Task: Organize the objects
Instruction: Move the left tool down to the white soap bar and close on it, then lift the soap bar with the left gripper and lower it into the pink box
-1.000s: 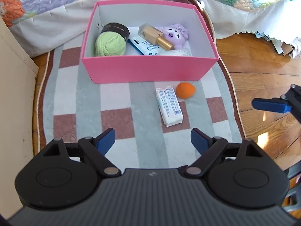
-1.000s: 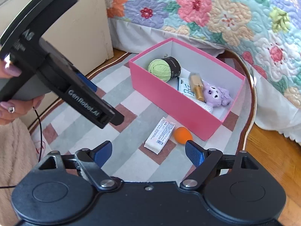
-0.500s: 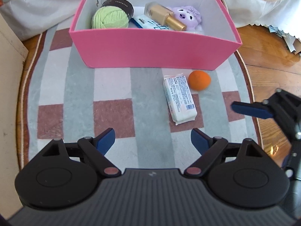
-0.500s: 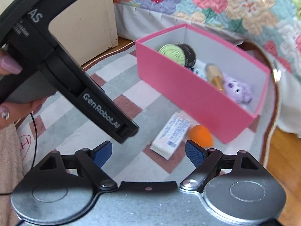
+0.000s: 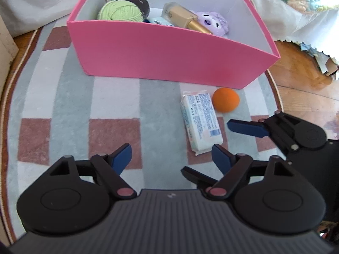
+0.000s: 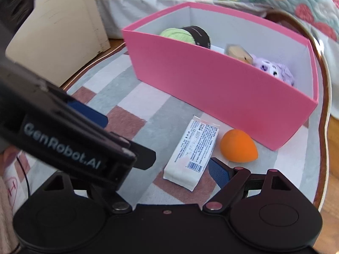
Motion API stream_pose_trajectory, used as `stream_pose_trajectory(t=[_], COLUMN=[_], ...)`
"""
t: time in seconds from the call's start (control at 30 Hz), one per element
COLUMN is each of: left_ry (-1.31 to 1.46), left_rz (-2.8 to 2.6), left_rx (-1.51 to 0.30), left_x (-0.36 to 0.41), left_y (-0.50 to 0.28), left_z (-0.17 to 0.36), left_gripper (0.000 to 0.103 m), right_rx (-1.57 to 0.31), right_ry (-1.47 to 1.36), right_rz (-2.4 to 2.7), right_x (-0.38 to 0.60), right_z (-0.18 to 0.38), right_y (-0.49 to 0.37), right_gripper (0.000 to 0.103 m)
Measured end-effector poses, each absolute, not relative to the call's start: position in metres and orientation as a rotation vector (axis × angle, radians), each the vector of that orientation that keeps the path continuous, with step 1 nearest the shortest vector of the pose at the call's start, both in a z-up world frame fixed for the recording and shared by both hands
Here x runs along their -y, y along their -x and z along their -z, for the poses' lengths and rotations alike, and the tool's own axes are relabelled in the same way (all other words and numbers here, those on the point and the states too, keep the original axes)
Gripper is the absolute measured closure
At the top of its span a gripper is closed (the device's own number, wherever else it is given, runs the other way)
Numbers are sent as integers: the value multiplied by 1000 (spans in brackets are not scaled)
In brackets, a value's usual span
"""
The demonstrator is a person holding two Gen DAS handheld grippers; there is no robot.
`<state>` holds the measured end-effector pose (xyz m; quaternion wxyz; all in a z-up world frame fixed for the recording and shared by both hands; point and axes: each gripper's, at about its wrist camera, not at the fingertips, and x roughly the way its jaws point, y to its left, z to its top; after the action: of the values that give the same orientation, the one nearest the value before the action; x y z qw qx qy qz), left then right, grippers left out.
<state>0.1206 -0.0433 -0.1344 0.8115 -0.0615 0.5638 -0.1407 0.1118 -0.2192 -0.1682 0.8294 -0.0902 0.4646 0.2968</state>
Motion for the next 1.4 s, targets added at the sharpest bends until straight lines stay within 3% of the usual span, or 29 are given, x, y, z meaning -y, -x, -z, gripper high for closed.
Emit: stream_pose_trajectory(t=[0.23, 0.4, 0.53, 0.6, 0.8, 1.4], left_ry=[258, 283, 320, 308, 299, 265], left_rz=[351, 361, 372, 385, 426, 418], left_rx=[-1214, -1196, -1193, -1176, -1162, -1110], left_x=[41, 45, 50, 55, 63, 58], left_y=[-130, -134, -137, -137, -125, -77], left_z=[155, 163, 171, 176, 168, 61], left_gripper=[53, 61, 66, 69, 72, 72], right_rx=[-998, -1010, -1014, -991, -992, -915], right_ry=[177, 198, 133, 141, 156, 205], right_rz=[-582, -537, -506, -512, -515, -564], right_x=[217, 216, 223, 223, 220, 224], right_z=[181, 189, 196, 195, 186, 93], right_y=[-114, -114, -117, -116, -107, -63], right_gripper=[30, 37, 36, 52, 54, 54])
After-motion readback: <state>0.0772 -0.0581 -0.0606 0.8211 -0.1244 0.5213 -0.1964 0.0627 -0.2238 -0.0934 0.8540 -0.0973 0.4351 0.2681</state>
